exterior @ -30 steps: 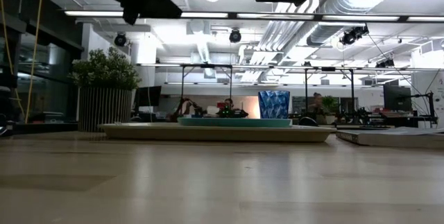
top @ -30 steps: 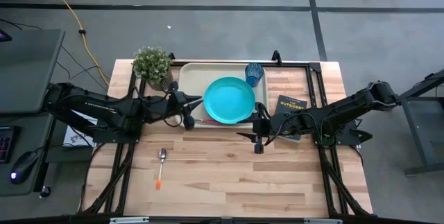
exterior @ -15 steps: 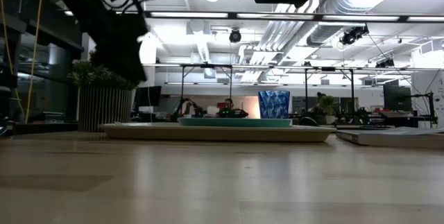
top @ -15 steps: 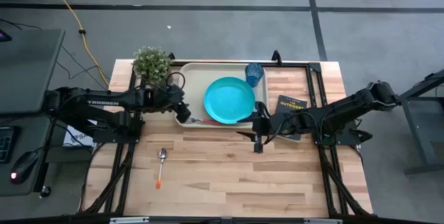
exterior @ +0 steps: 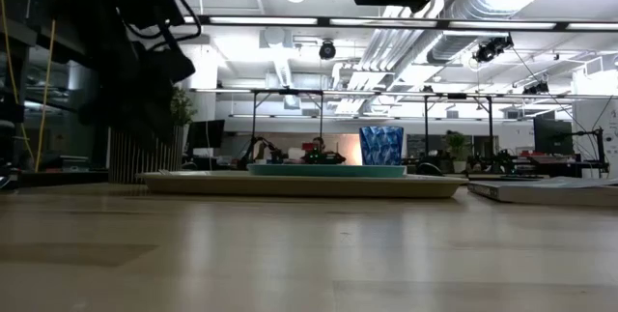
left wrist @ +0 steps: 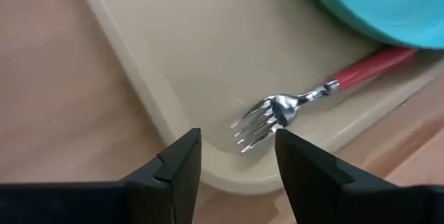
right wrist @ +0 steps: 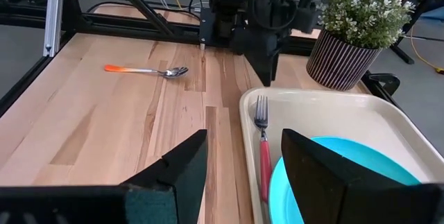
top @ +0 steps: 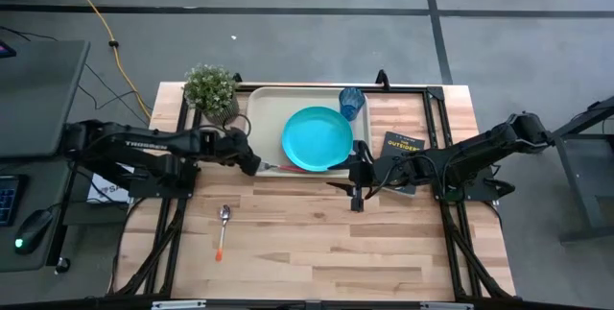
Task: Pick and place plate/cup/fork/spoon on tray
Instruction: Put the red fork on the white serving tray to the left of the blue plate
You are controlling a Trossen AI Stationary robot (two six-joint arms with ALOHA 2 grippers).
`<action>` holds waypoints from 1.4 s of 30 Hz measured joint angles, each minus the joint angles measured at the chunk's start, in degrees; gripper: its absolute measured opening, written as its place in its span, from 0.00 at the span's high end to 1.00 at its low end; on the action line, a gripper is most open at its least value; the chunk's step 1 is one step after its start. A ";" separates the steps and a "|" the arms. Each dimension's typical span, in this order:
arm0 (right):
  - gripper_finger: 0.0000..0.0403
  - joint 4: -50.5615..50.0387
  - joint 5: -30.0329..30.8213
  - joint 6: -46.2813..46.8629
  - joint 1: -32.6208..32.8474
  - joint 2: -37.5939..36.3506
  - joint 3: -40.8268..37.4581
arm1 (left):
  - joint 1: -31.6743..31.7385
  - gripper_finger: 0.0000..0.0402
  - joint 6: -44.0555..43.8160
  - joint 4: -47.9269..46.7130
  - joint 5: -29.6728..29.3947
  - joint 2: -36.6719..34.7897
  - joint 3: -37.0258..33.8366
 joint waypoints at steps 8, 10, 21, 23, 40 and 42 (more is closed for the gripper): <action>0.56 0.05 0.00 0.07 0.00 0.00 0.00 | -1.48 0.63 -2.92 6.99 2.11 1.49 -2.36; 0.56 0.20 0.00 0.09 0.00 0.01 0.00 | -1.50 0.64 -3.31 6.38 1.75 2.08 -2.38; 0.56 0.26 0.02 0.12 0.00 0.02 0.00 | -1.33 0.68 -3.99 9.75 0.11 8.42 -2.38; 0.56 0.25 0.01 0.46 0.01 0.02 0.00 | -1.33 0.68 -3.76 10.67 0.42 9.13 -2.38; 0.56 0.26 0.02 1.42 0.01 0.02 0.00 | -1.39 0.72 -2.90 11.67 1.22 9.38 -2.38; 0.56 0.26 0.02 1.41 0.00 0.02 0.00 | -1.39 0.76 -2.48 11.64 1.18 9.38 -2.38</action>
